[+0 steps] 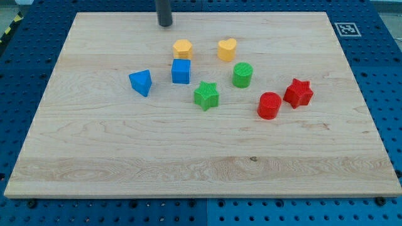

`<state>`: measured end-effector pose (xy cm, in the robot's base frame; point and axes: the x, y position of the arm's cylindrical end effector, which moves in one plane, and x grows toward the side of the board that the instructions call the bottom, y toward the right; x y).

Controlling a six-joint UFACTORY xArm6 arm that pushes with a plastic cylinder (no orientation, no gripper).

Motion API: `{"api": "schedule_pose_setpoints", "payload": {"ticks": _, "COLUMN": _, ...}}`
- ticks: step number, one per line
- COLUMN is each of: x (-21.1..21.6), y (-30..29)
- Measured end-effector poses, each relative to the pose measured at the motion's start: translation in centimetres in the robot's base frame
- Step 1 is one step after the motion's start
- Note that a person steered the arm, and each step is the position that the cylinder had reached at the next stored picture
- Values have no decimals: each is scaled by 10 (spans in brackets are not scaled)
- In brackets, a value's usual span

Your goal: Slide the blue triangle towards the top center

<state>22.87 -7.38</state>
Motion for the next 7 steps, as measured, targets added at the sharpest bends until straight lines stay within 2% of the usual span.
{"api": "schedule_pose_setpoints", "payload": {"ticks": 1, "x": 9, "y": -6}}
{"api": "schedule_pose_setpoints", "payload": {"ticks": 2, "x": 39, "y": -46}}
{"api": "schedule_pose_setpoints", "payload": {"ticks": 3, "x": 104, "y": -69}}
{"api": "schedule_pose_setpoints", "payload": {"ticks": 4, "x": 188, "y": -72}}
{"api": "schedule_pose_setpoints", "payload": {"ticks": 5, "x": 243, "y": -60}}
{"api": "schedule_pose_setpoints", "payload": {"ticks": 7, "x": 253, "y": 18}}
